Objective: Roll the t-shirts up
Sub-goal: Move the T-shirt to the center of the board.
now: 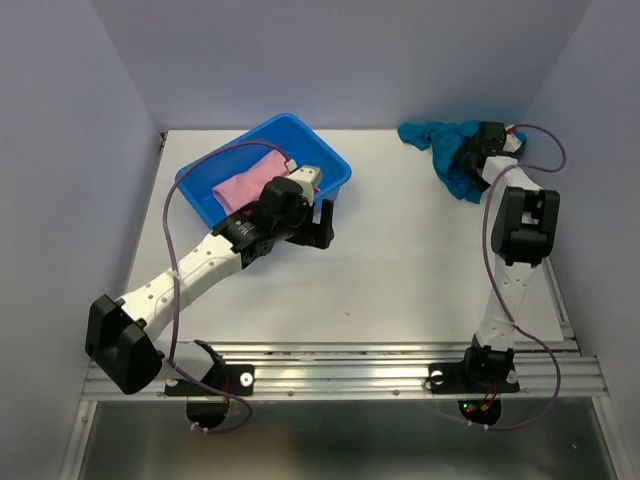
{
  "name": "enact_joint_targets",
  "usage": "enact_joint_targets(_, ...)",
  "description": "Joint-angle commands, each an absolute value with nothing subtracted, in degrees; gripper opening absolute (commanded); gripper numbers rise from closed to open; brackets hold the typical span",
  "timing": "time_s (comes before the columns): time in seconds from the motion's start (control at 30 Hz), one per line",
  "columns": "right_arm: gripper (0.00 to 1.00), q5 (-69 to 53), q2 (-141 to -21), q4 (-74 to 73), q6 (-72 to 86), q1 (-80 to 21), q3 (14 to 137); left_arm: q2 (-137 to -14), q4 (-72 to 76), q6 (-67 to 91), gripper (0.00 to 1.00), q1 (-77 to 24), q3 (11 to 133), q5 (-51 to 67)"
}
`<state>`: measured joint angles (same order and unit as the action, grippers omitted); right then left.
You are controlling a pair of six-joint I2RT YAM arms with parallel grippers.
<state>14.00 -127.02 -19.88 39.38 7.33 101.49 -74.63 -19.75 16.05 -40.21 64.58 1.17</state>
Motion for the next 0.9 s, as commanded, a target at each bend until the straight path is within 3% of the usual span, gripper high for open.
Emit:
enact_joint_targets(0.0,0.78,9.0,-131.5,-17.5,39.2,7.1,108.2,-73.7,-20.4,15.7,0.96,-40.3,63.5,2.3)
enact_joint_targets(0.03,0.67,8.4,-132.8,-17.3,38.7,7.1,108.7,-73.5,-19.4,16.2,0.96,-39.6,62.7,2.8)
enact_joint_targets(0.07,0.48,7.3,-133.1,-17.4,38.7,7.1,109.2,-73.4,-19.2,16.5,0.96,-39.4,62.1,3.2)
enact_joint_targets(0.1,0.37,6.9,-133.2,-17.3,38.7,7.1,109.0,-73.4,-19.0,17.2,0.96,-39.1,60.8,3.4)
enact_joint_targets(0.13,0.19,6.5,-132.7,-16.9,38.6,7.1,108.5,-73.5,-18.9,17.4,0.96,-39.0,60.3,3.7)
enact_joint_targets(0.17,0.19,6.5,-132.2,-16.9,38.6,7.1,107.9,-73.5,-19.1,17.5,0.96,-39.0,59.9,3.7)
enact_joint_targets(0.2,0.06,6.0,-131.6,-16.5,38.5,7.1,106.2,-73.7,-19.2,17.6,0.96,-39.0,59.3,4.1)
enact_joint_targets(0.23,0.01,5.6,-130.7,-16.0,38.2,7.1,105.0,-73.7,-19.2,17.8,0.96,-39.0,59.0,4.3)
enact_joint_targets(0.4,0.01,1.3,-119.9,-12.7,38.3,7.1,92.9,-76.1,-20.1,18.7,0.96,-38.4,56.4,4.7)
enact_joint_targets(0.63,0.01,2.8,-100.6,-12.7,39.9,3.4,67.9,-76.2,-14.1,22.5,0.96,-29.6,49.2,10.6)
enact_joint_targets(0.87,0.01,1.4,-83.7,-12.8,44.6,-2.5,47.7,-78.1,-13.8,22.5,0.95,-27.0,50.4,8.2)
